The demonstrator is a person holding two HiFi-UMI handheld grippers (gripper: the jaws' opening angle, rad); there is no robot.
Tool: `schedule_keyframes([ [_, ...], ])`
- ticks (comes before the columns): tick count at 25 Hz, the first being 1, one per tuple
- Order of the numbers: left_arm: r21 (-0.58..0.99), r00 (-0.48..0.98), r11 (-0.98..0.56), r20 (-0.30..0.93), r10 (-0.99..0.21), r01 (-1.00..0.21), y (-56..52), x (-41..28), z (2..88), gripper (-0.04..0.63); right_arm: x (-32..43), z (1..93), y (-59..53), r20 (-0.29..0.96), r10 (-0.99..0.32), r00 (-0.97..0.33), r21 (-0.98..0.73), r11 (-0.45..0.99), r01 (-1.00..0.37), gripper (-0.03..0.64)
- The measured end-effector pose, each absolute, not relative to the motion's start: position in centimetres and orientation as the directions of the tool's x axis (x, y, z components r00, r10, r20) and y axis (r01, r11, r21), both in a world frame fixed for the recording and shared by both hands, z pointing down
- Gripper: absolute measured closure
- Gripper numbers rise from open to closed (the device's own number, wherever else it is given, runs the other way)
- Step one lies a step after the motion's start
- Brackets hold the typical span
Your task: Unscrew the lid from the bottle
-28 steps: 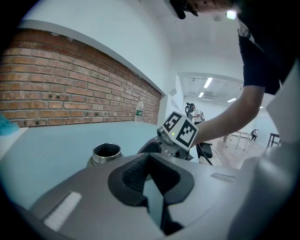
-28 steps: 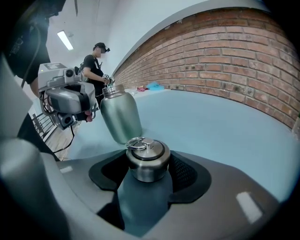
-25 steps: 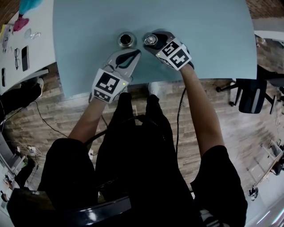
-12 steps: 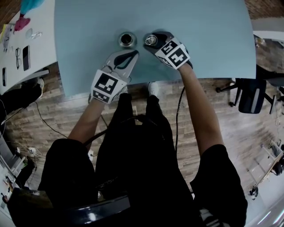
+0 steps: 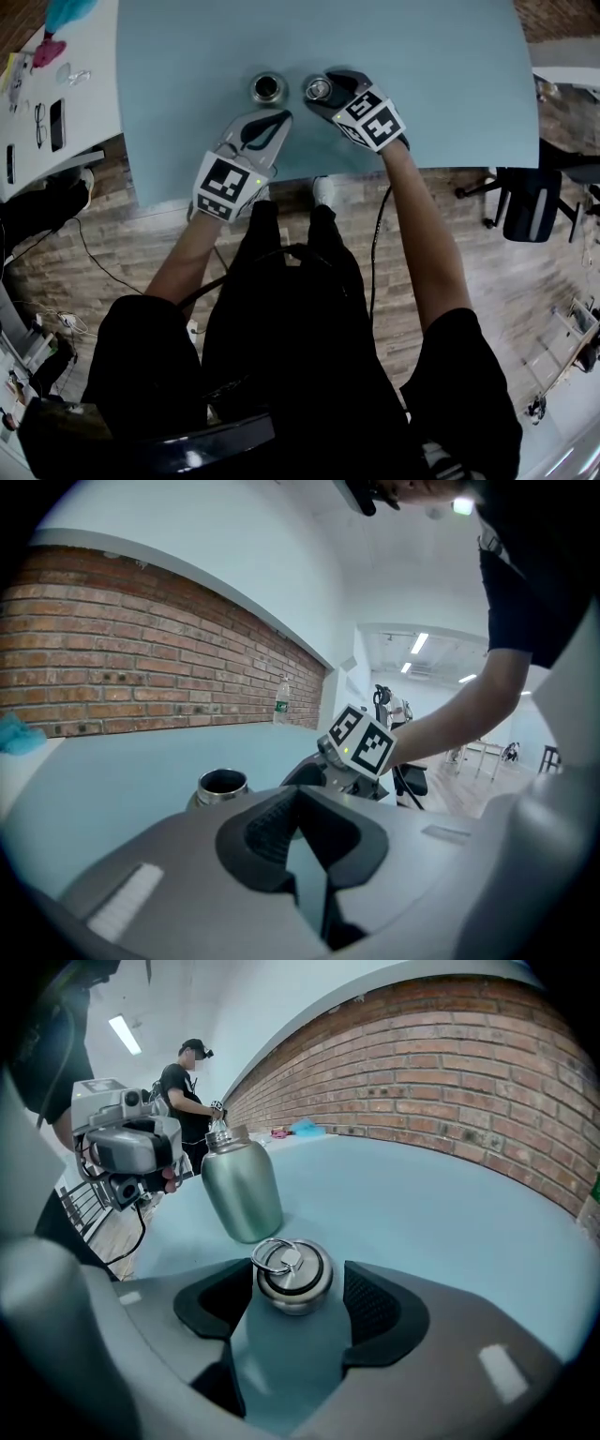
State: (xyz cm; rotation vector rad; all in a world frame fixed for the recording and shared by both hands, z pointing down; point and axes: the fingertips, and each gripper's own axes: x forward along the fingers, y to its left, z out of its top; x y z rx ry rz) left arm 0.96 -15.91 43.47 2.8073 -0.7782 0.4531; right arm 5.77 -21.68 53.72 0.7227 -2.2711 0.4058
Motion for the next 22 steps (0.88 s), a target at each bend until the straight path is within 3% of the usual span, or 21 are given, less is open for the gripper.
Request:
schedule_keyframes([
  [11,0.130,0.817,-0.837,0.340,-0.465,-0.531,-15.3,1.1,43.2,0.595,5.9,51.3,-21.0,0.636,-0.416,-0.650,-0.117,0.780,-0.614,0.339],
  [14,0.124,0.809,-0.829,0.335,-0.483,-0.546,-15.2,1.0,43.0,0.597,6.1,50.7,-20.9,0.615,-0.436,-0.657,-0.122,0.771,-0.626,0.401],
  [22,0.158,0.791,-0.793,0.313,-0.525,-0.589,-15.3,0.3,42.2,0.597,6.4,49.4,-20.3,0.572,-0.479,-0.666,-0.152,0.736,-0.660,0.490],
])
